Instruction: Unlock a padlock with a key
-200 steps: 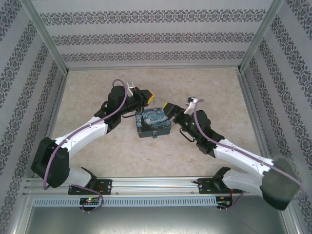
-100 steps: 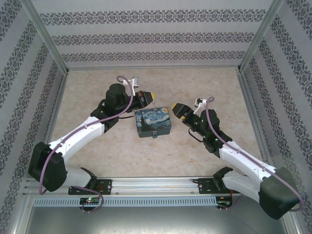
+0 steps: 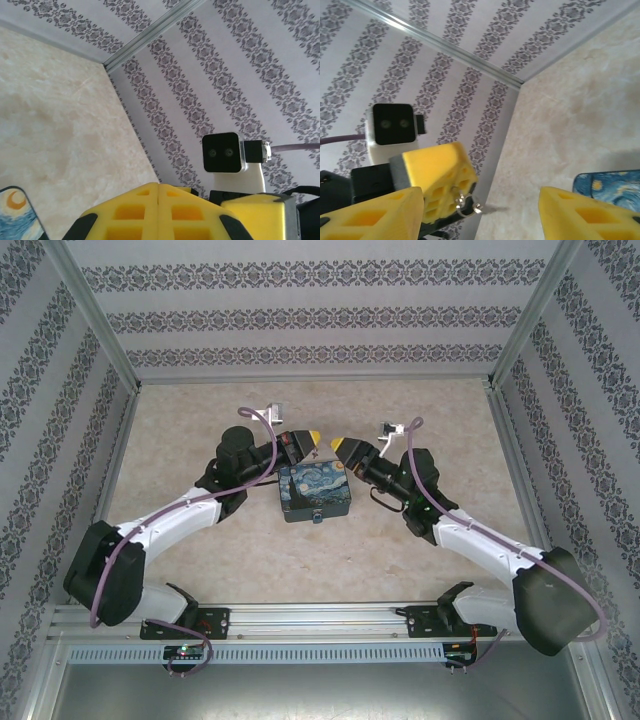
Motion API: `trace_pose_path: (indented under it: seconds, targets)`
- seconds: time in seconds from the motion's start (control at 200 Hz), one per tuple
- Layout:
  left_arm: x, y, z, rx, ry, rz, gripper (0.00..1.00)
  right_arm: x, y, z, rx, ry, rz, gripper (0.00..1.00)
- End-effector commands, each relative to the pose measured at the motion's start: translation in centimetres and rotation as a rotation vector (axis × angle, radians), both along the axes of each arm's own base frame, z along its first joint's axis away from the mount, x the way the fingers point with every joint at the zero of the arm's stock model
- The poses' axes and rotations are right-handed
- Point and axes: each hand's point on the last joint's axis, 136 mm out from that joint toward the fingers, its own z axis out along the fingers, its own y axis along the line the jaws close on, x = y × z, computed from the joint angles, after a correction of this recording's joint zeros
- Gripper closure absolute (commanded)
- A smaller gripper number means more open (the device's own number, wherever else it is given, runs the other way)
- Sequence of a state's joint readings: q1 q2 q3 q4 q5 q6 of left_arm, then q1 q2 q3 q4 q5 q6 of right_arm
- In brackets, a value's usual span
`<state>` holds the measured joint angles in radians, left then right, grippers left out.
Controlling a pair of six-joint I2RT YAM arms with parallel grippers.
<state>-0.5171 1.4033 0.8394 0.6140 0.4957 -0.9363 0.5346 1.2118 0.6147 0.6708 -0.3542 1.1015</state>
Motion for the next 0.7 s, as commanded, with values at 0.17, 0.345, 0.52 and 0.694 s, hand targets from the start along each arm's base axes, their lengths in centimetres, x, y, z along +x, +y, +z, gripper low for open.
trace_pose_path:
  seconds: [0.17, 0.345, 0.52, 0.694]
  targets:
    - [0.7, 0.1, 3.3, -0.230, -0.024, 0.008, 1.00, -0.4, 1.7, 3.4, 0.075, -0.113, 0.086, 0.46]
    - [0.9, 0.3, 4.0, -0.281, -0.013, 0.017, 1.00, 0.0, 2.2, 3.9, 0.089, -0.120, 0.095, 0.50]
    - [0.7, 0.2, 4.2, -0.293, -0.002, 0.010, 1.00, 0.5, 2.7, 4.0, 0.097, -0.120, 0.100, 0.52]
    - [0.6, 0.3, 4.2, -0.292, 0.002, 0.010, 1.00, 0.8, 3.3, 4.3, 0.106, -0.123, 0.110, 0.56]
